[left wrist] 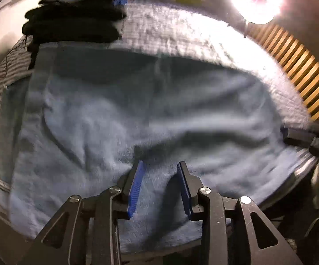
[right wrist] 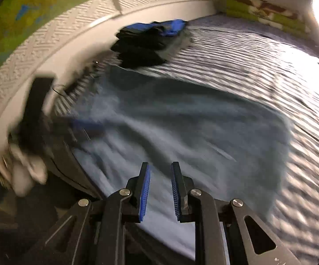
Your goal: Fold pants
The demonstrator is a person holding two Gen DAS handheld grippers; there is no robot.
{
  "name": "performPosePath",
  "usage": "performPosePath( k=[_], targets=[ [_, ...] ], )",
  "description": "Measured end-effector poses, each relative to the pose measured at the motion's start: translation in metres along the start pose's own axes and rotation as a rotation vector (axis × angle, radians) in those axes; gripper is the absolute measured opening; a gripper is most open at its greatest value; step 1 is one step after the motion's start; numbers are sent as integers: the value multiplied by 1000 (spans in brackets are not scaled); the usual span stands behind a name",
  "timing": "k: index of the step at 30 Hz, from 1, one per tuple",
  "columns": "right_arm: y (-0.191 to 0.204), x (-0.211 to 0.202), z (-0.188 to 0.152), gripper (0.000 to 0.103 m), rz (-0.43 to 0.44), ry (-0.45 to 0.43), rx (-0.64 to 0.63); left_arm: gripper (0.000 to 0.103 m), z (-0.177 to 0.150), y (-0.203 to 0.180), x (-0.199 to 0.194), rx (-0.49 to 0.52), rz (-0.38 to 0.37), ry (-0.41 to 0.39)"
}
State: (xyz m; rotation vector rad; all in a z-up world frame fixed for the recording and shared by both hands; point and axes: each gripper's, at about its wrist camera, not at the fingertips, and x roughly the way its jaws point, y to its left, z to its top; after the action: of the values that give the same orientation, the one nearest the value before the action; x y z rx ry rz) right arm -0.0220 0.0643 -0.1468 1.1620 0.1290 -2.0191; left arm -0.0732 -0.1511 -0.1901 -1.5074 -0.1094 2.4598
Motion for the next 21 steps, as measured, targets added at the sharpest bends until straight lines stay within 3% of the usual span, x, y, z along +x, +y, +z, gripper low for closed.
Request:
performPosePath(
  k=[3, 6, 7, 10, 13, 16, 18, 21],
  targets=[
    [8, 48, 24, 18, 55, 28, 69, 34, -9, 2, -6, 3, -5, -31],
    [12, 95, 28, 18, -22, 120, 78, 35, -12, 9, -22, -22, 29, -45],
    [14, 94, 26, 18, -30, 109, 67, 35, -13, 13, -32, -21, 54, -59],
    [10, 66, 16, 18, 15, 95, 80, 35, -17, 29, -57, -46, 130, -92],
    [-9, 11, -7, 23, -29, 19, 105, 35, -18, 31, -77, -71, 125, -125],
    [-53, -45, -41, 41, -127, -54, 229, 37, -18, -3, -91, 6, 94, -163],
    [-85, -71, -69, 42, -161, -68, 354, 39, -14, -30, -89, 67, 64, -174],
    [-112, -86, -102, 42, -128, -53, 487, 41, -8, -76, -76, 159, -11, -173]
  ],
)
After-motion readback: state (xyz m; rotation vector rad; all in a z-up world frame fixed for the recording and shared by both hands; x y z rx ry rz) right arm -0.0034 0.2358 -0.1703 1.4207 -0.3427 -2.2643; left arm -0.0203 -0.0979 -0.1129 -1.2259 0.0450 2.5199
